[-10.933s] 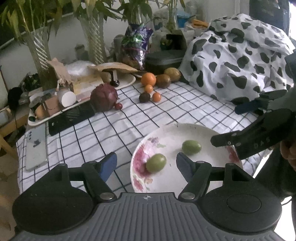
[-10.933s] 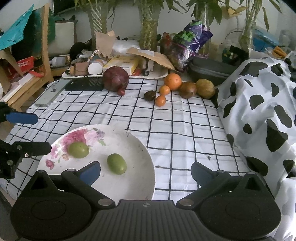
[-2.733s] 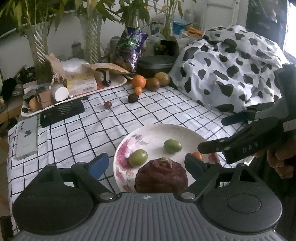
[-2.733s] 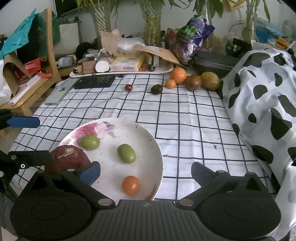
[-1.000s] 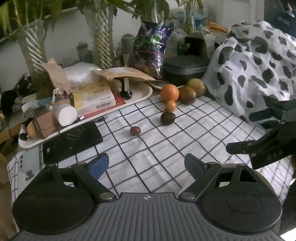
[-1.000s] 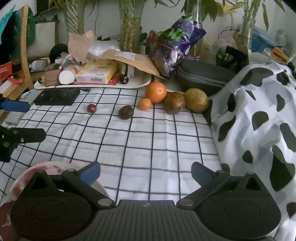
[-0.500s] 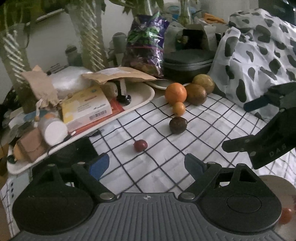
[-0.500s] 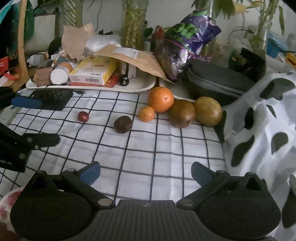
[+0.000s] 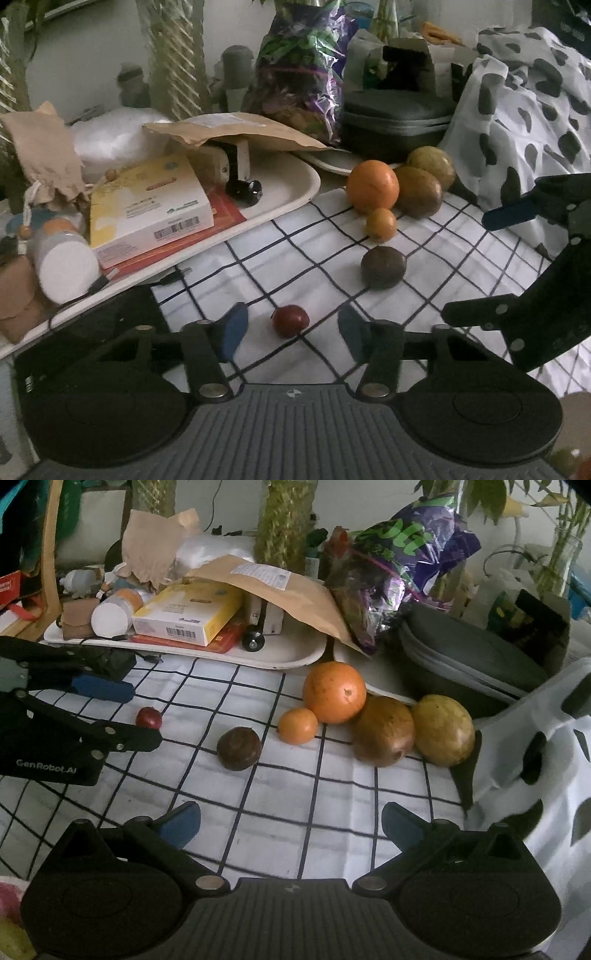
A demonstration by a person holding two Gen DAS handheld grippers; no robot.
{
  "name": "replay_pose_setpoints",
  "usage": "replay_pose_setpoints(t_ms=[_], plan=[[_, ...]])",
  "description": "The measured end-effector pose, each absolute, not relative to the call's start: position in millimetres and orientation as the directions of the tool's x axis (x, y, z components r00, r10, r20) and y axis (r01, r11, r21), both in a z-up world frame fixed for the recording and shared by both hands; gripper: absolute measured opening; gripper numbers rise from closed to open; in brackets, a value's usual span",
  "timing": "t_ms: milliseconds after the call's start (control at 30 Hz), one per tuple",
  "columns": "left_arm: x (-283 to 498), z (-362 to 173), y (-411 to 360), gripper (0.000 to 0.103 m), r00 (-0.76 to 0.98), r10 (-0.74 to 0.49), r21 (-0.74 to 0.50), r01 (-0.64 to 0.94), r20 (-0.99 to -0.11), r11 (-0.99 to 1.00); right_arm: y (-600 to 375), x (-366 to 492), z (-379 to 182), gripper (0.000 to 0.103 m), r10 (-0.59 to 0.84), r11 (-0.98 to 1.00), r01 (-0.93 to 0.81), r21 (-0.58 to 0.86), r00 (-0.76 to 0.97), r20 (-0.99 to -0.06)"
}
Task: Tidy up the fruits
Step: 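Grasp the small dark red fruit with the left gripper while the right tool moves toward the fruit row, then grasp the dark brown round fruit with the right gripper while the left holds the red fruit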
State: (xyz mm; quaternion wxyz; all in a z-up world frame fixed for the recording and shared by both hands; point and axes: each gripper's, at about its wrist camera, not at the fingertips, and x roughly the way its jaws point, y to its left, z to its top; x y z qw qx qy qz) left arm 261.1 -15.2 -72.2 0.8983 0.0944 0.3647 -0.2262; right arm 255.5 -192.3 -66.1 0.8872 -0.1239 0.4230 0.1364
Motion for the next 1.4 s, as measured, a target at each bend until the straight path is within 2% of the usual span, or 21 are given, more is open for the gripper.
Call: replay_pose_setpoints(t_ms=[33,167,267,967,1033,1100,1167,1233,1300,1400], plan=[[263,-73,-16,0.037,0.626,-0.338,0.000,0.476,-0.703,0.880,-192,258,-67,0.103,0.138,0.932,-0.347,-0.103,0.605,-0.784],[269,-78,-15,0.033,0.612,-0.331,-0.005,0.470,-0.718,0.882,-194,263,-68,0.103,0.152,0.935,-0.345,-0.087,0.608,-0.780],[270,-78,-11,0.022,0.618,-0.324,-0.007,0.458,-0.716,0.889,-195,267,-69,0.103,0.159,0.937,-0.341,-0.075,0.608,-0.778],[272,-66,0,0.022,0.627,-0.338,-0.051,0.430,-0.702,0.902,-181,275,-75,0.103,0.195,0.929,-0.367,-0.054,0.607,-0.770],[272,-65,0,0.022,0.628,-0.341,-0.053,0.430,-0.700,0.901,-177,277,-78,0.099,0.209,0.923,-0.382,-0.048,0.602,-0.770],[273,-63,1,0.022,0.629,-0.340,-0.053,0.428,-0.699,0.902,-173,279,-80,0.089,0.222,0.916,-0.398,-0.047,0.601,-0.768],[273,-63,2,0.022,0.630,-0.340,-0.056,0.426,-0.698,0.903,-169,281,-82,0.087,0.238,0.911,-0.411,-0.040,0.600,-0.764],[274,-62,3,0.022,0.631,-0.339,-0.055,0.424,-0.698,0.904,-166,283,-83,0.081,0.255,0.905,-0.423,-0.032,0.603,-0.756],[274,-62,4,0.022,0.631,-0.338,-0.057,0.422,-0.698,0.905,-162,285,-85,0.068,0.262,0.900,-0.434,-0.036,0.605,-0.752],[275,-61,5,0.022,0.633,-0.337,-0.057,0.419,-0.697,0.906,-160,287,-85,0.059,0.283,0.894,-0.448,-0.025,0.606,-0.743]])
